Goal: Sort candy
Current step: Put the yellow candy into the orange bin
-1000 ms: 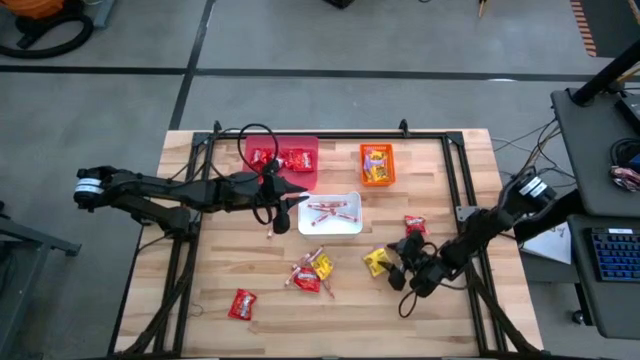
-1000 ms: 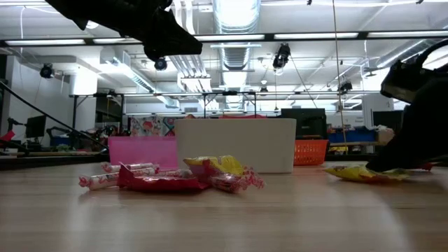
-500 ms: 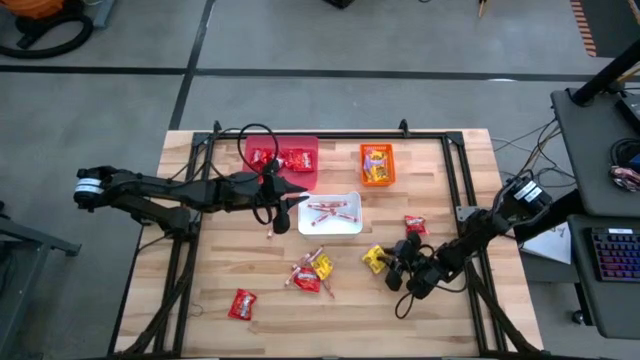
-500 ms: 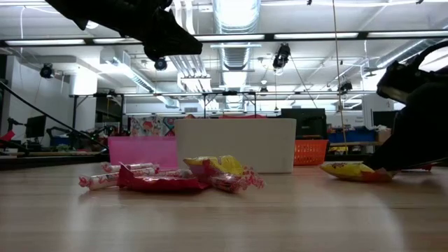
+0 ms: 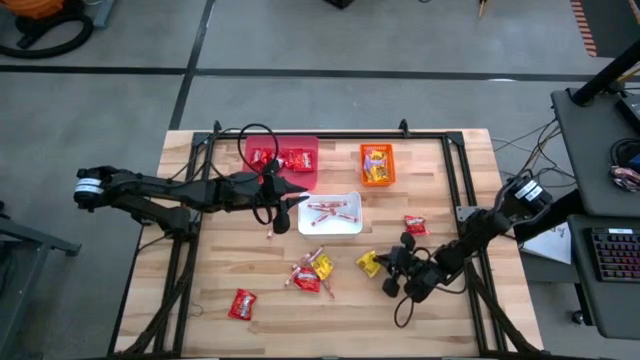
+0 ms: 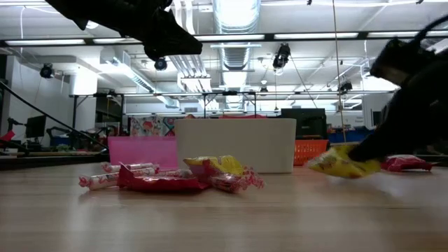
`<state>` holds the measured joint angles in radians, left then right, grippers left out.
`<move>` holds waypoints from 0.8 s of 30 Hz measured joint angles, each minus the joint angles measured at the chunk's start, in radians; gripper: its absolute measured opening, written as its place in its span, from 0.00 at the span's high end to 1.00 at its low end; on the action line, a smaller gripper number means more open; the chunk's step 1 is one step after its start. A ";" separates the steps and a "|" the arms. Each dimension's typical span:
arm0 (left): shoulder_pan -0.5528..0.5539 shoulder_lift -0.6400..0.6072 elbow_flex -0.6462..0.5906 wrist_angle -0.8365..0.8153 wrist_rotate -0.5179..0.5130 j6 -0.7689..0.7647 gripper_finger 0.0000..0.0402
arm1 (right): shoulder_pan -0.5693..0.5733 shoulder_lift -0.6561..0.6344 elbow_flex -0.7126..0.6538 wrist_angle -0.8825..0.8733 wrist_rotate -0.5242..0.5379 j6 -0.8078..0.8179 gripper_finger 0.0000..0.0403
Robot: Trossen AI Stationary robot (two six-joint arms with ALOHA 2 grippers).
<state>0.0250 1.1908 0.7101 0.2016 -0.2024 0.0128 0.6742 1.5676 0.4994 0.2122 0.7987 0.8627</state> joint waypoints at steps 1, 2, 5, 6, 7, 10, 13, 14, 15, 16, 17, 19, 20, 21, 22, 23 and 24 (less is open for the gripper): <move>0.000 0.000 0.000 0.000 0.000 0.000 0.81 | -0.004 -0.006 0.011 -0.002 0.002 -0.028 0.98; 0.000 0.000 0.000 0.000 0.000 0.000 0.81 | -0.009 -0.011 0.024 -0.004 0.005 -0.057 0.98; 0.000 0.000 0.000 0.000 0.000 -0.001 0.81 | -0.028 -0.036 0.061 -0.010 0.008 -0.159 0.98; 0.000 0.000 0.000 0.001 0.000 -0.004 0.81 | -0.035 -0.047 0.076 -0.019 0.010 -0.187 0.98; 0.000 0.000 0.000 0.000 0.000 -0.005 0.81 | -0.041 -0.057 0.092 -0.033 0.011 -0.215 0.98; 0.000 0.000 0.000 0.001 0.000 -0.007 0.81 | -0.058 -0.095 0.134 -0.100 0.014 -0.300 0.98; 0.000 0.000 0.000 0.000 0.002 -0.009 0.81 | -0.071 -0.144 0.195 -0.243 0.014 -0.364 0.98; 0.000 0.000 0.000 0.001 0.002 -0.013 0.81 | -0.075 -0.161 0.223 -0.312 0.014 -0.375 0.98; 0.000 0.000 0.000 0.000 0.002 -0.015 0.81 | -0.081 -0.179 0.252 -0.384 0.014 -0.377 0.98; 0.000 0.000 0.000 0.001 0.002 -0.020 0.81 | -0.091 -0.198 0.283 -0.466 0.014 -0.377 0.98; 0.000 0.000 0.000 0.001 0.002 -0.025 0.81 | -0.105 -0.213 0.314 -0.544 0.022 -0.377 0.98; 0.000 0.000 0.000 0.000 0.003 -0.034 0.81 | -0.141 -0.236 0.374 -0.681 0.060 -0.376 0.98; 0.000 0.000 0.000 0.001 0.002 -0.037 0.81 | -0.167 -0.242 0.400 -0.752 0.073 -0.378 0.98; 0.000 0.000 0.000 0.002 0.002 -0.040 0.81 | -0.197 -0.246 0.425 -0.813 0.083 -0.385 0.98; 0.000 0.000 0.000 0.004 0.002 -0.041 0.81 | -0.232 -0.249 0.448 -0.856 0.090 -0.391 0.98; 0.000 0.000 0.000 0.007 0.002 -0.041 0.81 | -0.273 -0.250 0.466 -0.893 0.092 -0.409 0.98; 0.000 -0.001 0.000 0.011 0.002 -0.041 0.81 | -0.319 -0.251 0.478 -0.924 0.095 -0.425 0.98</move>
<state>0.0250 1.1898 0.7101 0.2127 -0.2005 -0.0284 0.3549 1.3170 0.9778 -0.7116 0.8934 0.4381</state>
